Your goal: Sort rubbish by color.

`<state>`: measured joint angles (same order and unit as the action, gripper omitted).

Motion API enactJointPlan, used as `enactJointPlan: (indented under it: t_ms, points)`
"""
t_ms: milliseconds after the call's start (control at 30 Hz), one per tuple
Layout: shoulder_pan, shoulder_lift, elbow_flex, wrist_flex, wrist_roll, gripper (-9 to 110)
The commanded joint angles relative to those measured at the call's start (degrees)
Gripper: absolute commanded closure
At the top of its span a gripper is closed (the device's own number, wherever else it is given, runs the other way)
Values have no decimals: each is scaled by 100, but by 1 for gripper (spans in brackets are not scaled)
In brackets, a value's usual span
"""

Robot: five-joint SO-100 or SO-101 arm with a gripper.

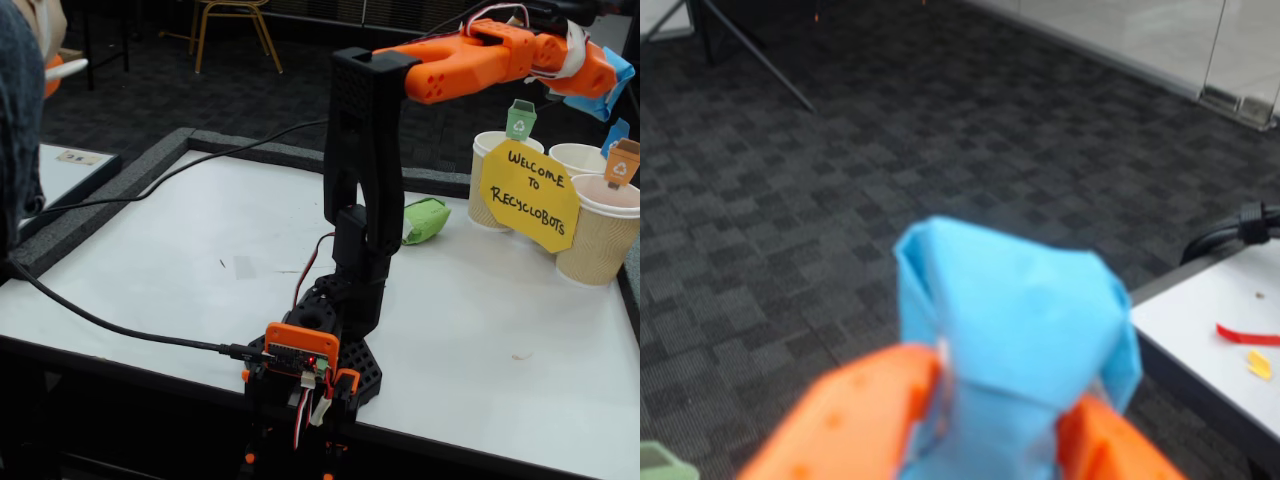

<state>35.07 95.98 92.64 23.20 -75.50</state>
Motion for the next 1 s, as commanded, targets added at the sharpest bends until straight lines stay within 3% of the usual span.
enactJointPlan:
  t_ms: [0, 667, 833, 967]
  points:
    - [141, 202, -360, -229, -53, 81]
    - [149, 352, -378, 97, -62, 81]
    - [185, 817, -404, 923, -53, 81]
    - [185, 1538, -448, 2259, 0, 81]
